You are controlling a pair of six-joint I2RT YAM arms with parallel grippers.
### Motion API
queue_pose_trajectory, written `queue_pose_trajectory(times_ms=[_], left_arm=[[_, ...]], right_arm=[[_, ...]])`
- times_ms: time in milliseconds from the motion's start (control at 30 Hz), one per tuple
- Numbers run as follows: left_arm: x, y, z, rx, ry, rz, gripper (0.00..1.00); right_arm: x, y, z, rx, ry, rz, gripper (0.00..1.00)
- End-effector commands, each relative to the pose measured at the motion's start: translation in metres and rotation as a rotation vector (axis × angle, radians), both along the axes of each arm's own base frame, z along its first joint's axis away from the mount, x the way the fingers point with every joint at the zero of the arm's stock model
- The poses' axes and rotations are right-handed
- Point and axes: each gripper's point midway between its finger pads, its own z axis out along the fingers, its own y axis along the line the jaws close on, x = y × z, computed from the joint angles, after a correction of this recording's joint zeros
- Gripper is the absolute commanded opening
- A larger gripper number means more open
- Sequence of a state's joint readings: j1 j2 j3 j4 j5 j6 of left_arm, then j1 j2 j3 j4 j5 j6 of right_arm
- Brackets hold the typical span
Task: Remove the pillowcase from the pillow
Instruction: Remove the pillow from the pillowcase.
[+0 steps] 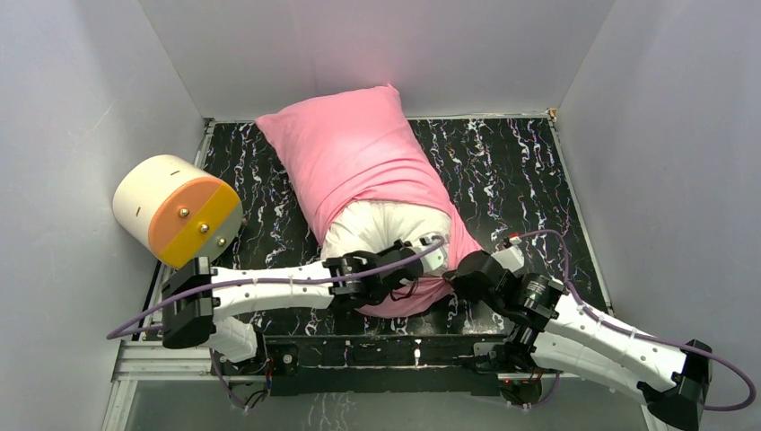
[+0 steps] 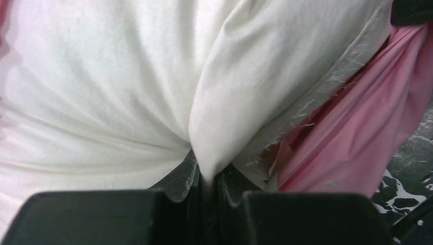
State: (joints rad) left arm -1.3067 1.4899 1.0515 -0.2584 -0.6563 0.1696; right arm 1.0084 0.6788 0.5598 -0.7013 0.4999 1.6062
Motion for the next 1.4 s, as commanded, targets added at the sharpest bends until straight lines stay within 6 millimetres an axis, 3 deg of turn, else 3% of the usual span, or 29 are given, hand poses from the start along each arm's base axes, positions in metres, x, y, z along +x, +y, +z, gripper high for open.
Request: queue_pose_trajectory(times_ms=[0, 133, 233, 433, 533, 600, 733, 800, 900, 1000, 1067, 1367], left_arm=[[0.027, 0.038, 0.078, -0.160, -0.070, 0.165, 0.00], [0.053, 0.076, 0.104, -0.274, -0.021, 0.306, 0.00], [0.060, 0.097, 0.115, -0.318, -0.011, 0.361, 0.00], [0.052, 0.112, 0.127, -0.393, 0.029, 0.406, 0.00], [0.048, 0.123, 0.128, -0.411, 0.041, 0.438, 0.00], [0.042, 0.120, 0.131, -0.443, 0.063, 0.406, 0.00], [0.034, 0.101, 0.124, -0.495, 0.137, 0.330, 0.00], [0.032, 0.094, 0.117, -0.504, 0.174, 0.327, 0.00], [0.031, 0.091, 0.110, -0.519, 0.196, 0.346, 0.00], [0.032, 0.092, 0.109, -0.530, 0.192, 0.365, 0.00], [0.033, 0.093, 0.108, -0.530, 0.190, 0.374, 0.00], [0.035, 0.094, 0.115, -0.545, 0.179, 0.395, 0.00]], right_arm=[[-0.007, -0.056, -0.025, -0.241, 0.045, -0.112, 0.00], [-0.007, -0.084, -0.030, -0.396, 0.040, -0.139, 0.00], [-0.014, -0.108, -0.032, -0.518, 0.080, -0.182, 0.00], [-0.010, -0.099, -0.032, -0.496, 0.074, -0.155, 0.01], [-0.006, -0.088, -0.030, -0.438, 0.071, -0.103, 0.01], [-0.001, -0.065, -0.023, -0.371, 0.064, 0.012, 0.04], [0.011, 0.001, 0.019, -0.217, -0.074, 0.322, 0.23], [0.012, 0.014, 0.040, -0.182, -0.113, 0.386, 0.30], [0.016, 0.007, 0.062, -0.221, -0.132, 0.366, 0.49], [0.014, -0.009, 0.075, -0.272, -0.120, 0.331, 0.70], [0.013, -0.021, 0.077, -0.302, -0.099, 0.288, 0.78], [0.005, -0.052, 0.072, -0.370, -0.043, 0.179, 0.81]])
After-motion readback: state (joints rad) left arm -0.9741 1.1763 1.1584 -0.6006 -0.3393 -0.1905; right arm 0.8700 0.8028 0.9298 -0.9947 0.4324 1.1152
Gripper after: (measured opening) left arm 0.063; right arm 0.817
